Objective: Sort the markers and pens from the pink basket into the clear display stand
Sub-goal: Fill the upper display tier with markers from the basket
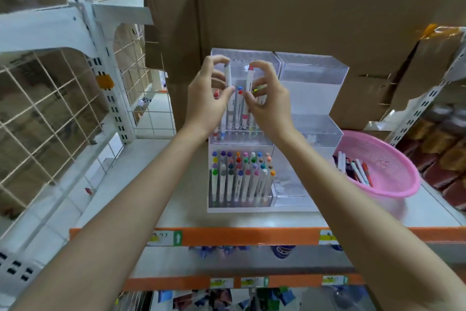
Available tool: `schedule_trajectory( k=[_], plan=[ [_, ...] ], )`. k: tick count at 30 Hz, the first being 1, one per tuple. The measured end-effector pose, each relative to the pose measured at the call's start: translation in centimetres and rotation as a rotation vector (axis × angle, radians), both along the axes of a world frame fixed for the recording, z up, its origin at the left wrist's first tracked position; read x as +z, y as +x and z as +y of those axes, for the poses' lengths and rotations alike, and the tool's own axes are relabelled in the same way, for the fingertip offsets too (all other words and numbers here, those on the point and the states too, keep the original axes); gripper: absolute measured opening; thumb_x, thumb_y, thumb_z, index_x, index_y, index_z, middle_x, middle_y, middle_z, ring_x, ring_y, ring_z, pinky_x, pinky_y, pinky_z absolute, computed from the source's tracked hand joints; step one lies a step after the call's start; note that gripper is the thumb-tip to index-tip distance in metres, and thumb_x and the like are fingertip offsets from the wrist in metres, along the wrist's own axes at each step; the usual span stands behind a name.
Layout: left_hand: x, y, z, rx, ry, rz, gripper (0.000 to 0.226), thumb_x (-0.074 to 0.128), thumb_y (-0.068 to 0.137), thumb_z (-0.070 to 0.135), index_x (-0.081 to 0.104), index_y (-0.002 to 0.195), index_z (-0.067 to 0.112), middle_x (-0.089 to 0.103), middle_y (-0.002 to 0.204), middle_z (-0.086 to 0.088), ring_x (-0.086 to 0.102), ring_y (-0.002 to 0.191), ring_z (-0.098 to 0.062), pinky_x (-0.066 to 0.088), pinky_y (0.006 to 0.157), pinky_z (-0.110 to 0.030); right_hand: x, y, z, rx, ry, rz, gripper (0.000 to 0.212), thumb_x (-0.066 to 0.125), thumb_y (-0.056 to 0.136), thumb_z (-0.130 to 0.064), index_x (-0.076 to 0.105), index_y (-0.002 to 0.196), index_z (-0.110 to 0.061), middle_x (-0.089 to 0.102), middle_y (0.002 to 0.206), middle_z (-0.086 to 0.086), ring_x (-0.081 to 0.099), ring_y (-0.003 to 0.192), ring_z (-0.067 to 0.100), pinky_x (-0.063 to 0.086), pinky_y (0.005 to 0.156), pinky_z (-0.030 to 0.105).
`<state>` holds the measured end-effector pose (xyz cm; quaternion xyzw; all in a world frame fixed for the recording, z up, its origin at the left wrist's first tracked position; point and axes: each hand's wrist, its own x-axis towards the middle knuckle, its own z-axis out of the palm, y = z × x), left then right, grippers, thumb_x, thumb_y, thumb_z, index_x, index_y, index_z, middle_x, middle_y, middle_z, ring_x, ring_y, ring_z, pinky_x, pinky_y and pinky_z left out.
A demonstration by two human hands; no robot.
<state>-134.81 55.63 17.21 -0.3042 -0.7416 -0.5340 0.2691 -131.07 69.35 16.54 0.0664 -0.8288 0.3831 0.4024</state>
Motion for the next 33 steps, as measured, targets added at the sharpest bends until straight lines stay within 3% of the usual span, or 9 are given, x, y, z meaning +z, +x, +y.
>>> schedule_trajectory(
  k=[5,14,26,33],
  plan=[
    [-0.3,-0.9,0.3,-0.010,-0.018,0.024,0.045,0.072,0.081,0.007,0.051,0.121,0.013,0.055,0.088,0.009,0.059,0.081,-0.001,0.046,0.072,-0.005,-0.5,-1.3,0.1,-0.010,-0.025,0.026,0.042,0.067,0.086,-0.005,0.050,0.122,-0.016,0.049,0.074,-0.010,0.056,0.063,0.008,0.045,0.056,0.012],
    [-0.8,-1.5,0.5,0.023,-0.093,0.155,0.044,0.074,0.079,0.006,0.054,0.119,0.012,0.058,0.086,0.004,0.056,0.078,0.005,0.043,0.072,-0.003,-1.0,-2.3,-0.2,0.001,-0.013,0.057,0.044,0.067,0.085,-0.005,0.051,0.125,-0.014,0.048,0.075,-0.013,0.056,0.066,0.007,0.045,0.062,0.010],
    [-1.6,-2.3,0.6,0.033,-0.131,0.087,0.041,0.074,0.080,0.007,0.056,0.117,0.011,0.064,0.087,-0.001,0.060,0.081,-0.005,0.041,0.075,-0.001,-1.4,-2.4,0.1,-0.012,0.002,0.076,0.044,0.069,0.084,-0.005,0.052,0.124,-0.014,0.049,0.078,-0.015,0.055,0.067,0.005,0.045,0.064,0.008],
    [-2.2,-2.3,0.8,0.039,-0.159,0.087,0.037,0.074,0.081,0.010,0.057,0.114,0.009,0.064,0.092,0.001,0.059,0.086,-0.005,0.039,0.077,0.002,-1.4,-2.4,-0.1,-0.009,-0.001,0.068,0.043,0.068,0.083,-0.002,0.054,0.122,-0.015,0.052,0.081,-0.005,0.057,0.069,0.011,0.048,0.065,0.014]
  ],
)
